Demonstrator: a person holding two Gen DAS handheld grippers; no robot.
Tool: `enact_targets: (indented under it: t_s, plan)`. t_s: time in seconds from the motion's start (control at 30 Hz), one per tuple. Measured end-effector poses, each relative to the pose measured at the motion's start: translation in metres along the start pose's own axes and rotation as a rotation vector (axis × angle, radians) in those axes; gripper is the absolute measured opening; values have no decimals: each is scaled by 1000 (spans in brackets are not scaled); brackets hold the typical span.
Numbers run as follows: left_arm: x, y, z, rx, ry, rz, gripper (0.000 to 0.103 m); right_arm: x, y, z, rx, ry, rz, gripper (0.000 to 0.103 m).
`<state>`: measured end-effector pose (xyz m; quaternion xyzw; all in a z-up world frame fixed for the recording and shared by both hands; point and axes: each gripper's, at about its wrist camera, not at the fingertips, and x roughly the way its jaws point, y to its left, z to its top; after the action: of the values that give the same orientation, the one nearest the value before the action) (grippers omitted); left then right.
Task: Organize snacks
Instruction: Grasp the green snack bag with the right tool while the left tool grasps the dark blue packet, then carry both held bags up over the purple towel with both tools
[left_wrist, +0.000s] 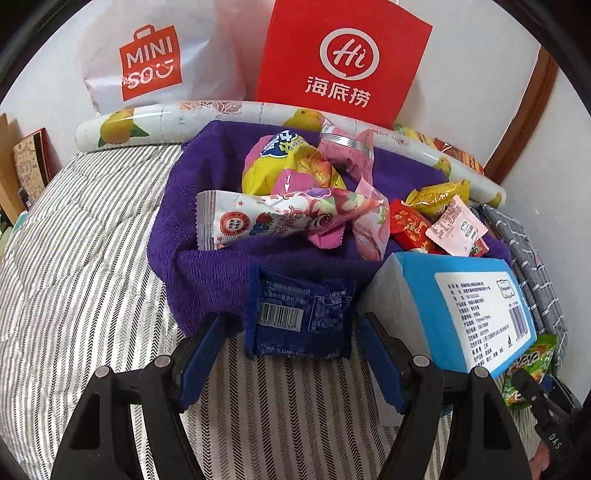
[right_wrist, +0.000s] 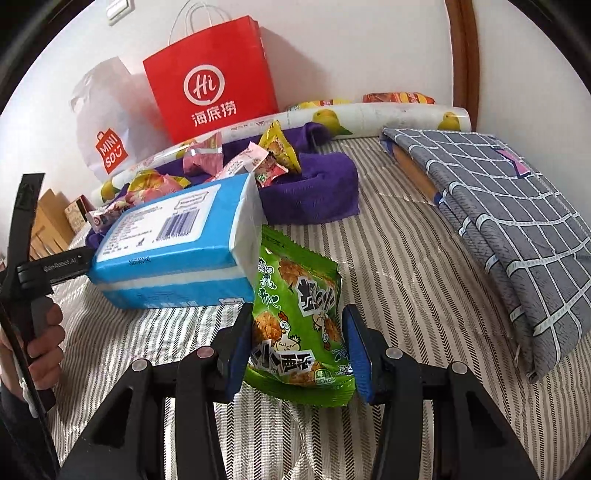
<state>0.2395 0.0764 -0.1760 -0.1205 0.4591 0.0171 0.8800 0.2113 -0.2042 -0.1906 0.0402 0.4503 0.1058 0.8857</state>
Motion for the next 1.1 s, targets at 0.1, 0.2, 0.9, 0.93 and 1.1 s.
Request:
enact_targets:
  t_s: [0.1, 0.2, 0.9, 0.93, 1.1]
  plan:
    - [2, 3, 0, -22, 7, -32, 60, 0, 0, -1, -4, -1, 2, 47]
    - [2, 4, -2, -23, 17, -72, 50, 0, -2, -1, 6, 0, 14, 48]
    - [-58, 11, -36, -20, -37, -79, 45, -5, 3, -4, -26, -8, 24, 48]
    - [-61, 10, -39, -16, -35, -84, 45, -5, 4, -4, -32, -7, 21, 48]
    - [-80, 4, -54, 17, -48, -82, 45, -15, 13, -8, -52, -23, -5, 47]
